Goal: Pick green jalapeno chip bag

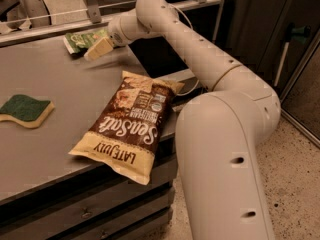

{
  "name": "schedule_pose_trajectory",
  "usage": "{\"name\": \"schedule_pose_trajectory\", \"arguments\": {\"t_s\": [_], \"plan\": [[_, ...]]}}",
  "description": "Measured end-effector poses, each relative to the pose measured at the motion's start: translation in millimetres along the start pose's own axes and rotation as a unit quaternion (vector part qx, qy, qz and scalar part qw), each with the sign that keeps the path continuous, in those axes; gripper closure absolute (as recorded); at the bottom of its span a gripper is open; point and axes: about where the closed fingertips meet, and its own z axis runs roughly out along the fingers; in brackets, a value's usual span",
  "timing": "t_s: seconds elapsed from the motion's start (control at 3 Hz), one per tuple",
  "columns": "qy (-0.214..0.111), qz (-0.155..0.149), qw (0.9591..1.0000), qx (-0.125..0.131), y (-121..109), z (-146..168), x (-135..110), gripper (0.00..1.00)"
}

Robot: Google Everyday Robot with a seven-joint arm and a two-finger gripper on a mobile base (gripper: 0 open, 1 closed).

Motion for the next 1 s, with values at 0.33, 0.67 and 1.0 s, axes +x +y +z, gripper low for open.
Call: {"name": "schedule_pose_trajectory", "arguments": {"t_s": [0.33, 0.67, 1.0], "plan": [[0.018, 0.006, 0.9998, -0.004, -5.3, 16.2, 11.0, 0.0], [0.025, 0.016, 0.9995, -0.01, -7.3, 25.5, 17.5, 0.18], [0.025, 0.02, 0.9994, -0.014, -8.9, 27.8, 19.1, 0.4]]}}
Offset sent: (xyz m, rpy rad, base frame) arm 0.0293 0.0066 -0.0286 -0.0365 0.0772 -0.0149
